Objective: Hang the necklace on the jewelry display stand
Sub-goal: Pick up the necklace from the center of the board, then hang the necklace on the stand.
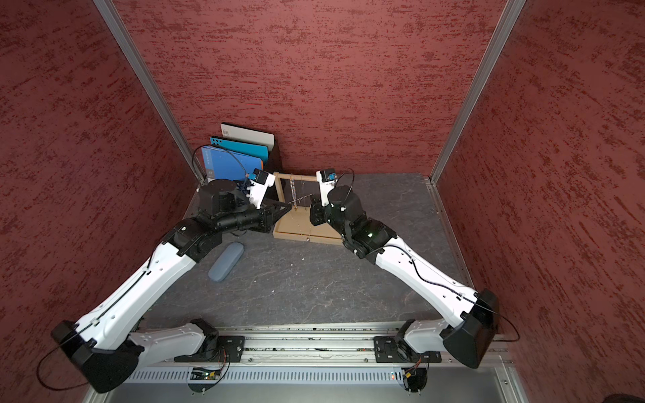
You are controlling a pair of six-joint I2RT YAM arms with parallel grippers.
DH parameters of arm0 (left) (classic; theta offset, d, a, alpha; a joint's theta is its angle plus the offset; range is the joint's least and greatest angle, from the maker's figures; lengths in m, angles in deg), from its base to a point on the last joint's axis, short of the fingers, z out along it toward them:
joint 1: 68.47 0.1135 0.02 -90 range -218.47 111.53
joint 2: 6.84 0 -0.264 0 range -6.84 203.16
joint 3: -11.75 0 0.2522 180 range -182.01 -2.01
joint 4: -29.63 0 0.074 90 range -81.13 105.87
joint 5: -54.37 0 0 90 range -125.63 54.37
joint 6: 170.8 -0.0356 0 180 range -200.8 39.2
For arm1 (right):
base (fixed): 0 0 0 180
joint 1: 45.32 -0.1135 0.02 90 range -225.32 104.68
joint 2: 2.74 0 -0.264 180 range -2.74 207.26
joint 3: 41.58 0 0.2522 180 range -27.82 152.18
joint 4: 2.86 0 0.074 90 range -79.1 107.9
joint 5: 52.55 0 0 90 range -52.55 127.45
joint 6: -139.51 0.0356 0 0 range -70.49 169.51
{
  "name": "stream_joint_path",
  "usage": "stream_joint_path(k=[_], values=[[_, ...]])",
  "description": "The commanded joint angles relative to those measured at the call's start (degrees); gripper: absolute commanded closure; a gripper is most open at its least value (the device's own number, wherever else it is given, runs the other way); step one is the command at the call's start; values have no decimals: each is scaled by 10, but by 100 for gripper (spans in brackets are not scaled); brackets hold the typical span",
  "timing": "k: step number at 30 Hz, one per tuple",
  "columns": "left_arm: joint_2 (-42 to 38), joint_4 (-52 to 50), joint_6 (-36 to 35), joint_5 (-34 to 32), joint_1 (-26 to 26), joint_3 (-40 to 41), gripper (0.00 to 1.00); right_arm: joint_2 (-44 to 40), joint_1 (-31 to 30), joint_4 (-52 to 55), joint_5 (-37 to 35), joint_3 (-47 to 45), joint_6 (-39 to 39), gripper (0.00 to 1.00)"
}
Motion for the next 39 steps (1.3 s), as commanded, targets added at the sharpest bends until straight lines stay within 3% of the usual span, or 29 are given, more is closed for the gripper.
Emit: stream_joint_path(k=[1,7,14,28,39], values=[[34,22,-2,9,-5,-47,100,26,59,52,5,45,-21,100],[121,40,-1,7,-14,-119,100,87,135,60,62,118,-30,100],[218,67,15,15,-18,-200,100,151,187,54,77,192,-33,100],[398,79,44,31,-14,-365,100,261,240,52,45,277,-66,100],[451,78,51,15,-6,-395,100,357,253,79,65,380,-83,100]])
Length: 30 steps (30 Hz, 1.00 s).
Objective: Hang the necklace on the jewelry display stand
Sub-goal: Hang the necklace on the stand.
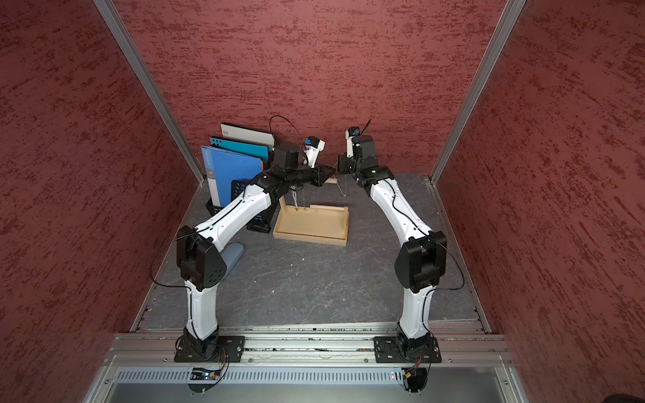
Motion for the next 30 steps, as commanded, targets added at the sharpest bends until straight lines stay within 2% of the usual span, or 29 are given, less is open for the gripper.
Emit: stream_joint_path(k=[1,12,21,30], values=[[0,-9,3,5,3,-15,100,26,18,-1,-18,38,-5,100],[-30,-1,-4,-17,13,46,100,78,0,-1,39,73,-8,100],[-98,31,-2,-38,27,172,100,127,-7,45,71,115,-42,100],[-105,29,-6,-40,40,191,100,162,-8,89,86,176,-76,100]])
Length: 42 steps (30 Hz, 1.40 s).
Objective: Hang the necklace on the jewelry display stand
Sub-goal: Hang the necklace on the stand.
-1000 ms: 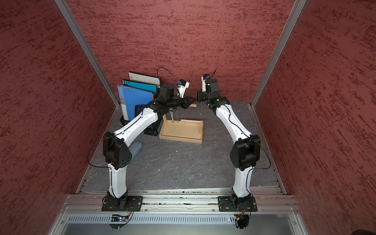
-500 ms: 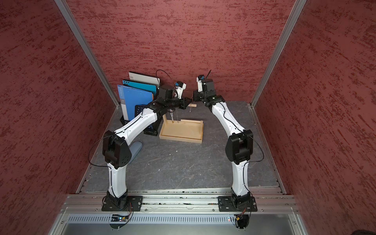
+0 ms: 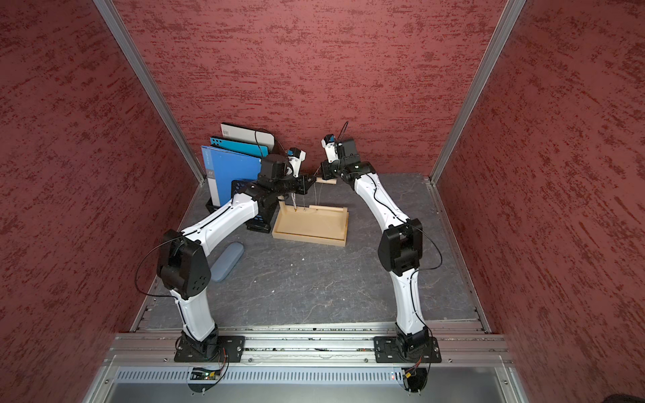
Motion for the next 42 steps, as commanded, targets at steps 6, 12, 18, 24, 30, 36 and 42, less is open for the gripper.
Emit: stream_joint_path(k=[6,12,18,24,30,36,42], values=[[-19,-29,-10,28,-2,8,100,23,20,8,-33,23,-45,100],[-20,-29,-9,29,-6,21,100,25,19,12,-37,24,-81,100],[-17,-28,-8,29,-7,28,99,25,20,19,-37,24,-102,99],[-15,-30,-8,30,-9,29,99,20,19,25,-45,23,-120,94],[-17,-33,-10,30,-12,33,99,7,20,30,-48,19,-134,84],[-19,-31,-10,30,-14,39,97,-11,20,30,-55,4,-149,79],[-17,-31,-10,23,-13,32,84,-27,20,29,-55,-9,-148,78]])
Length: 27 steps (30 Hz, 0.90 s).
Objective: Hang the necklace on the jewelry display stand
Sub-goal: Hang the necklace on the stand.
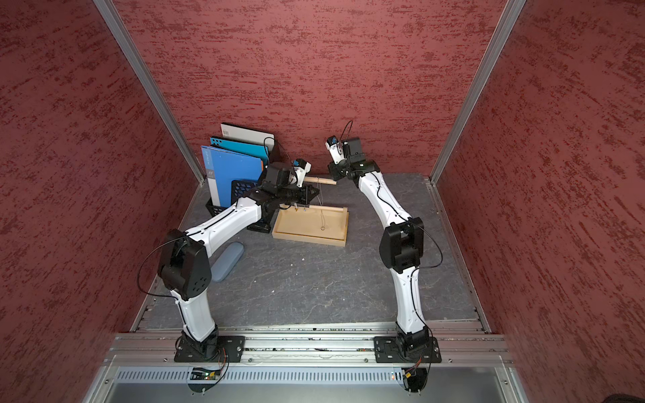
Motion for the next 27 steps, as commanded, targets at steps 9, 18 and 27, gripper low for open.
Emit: stream_joint_path(k=[9,18,27], values=[[-17,-5,-13,-6,4,-16,79,-63,0,-11,-18,-40,8,78],[-29,-18,-26,-19,6,-8,70,-117,1,-58,-33,-99,37,78],[-42,-16,-29,-28,9,18,65,-160,1,-73,-45,-136,57,78]])
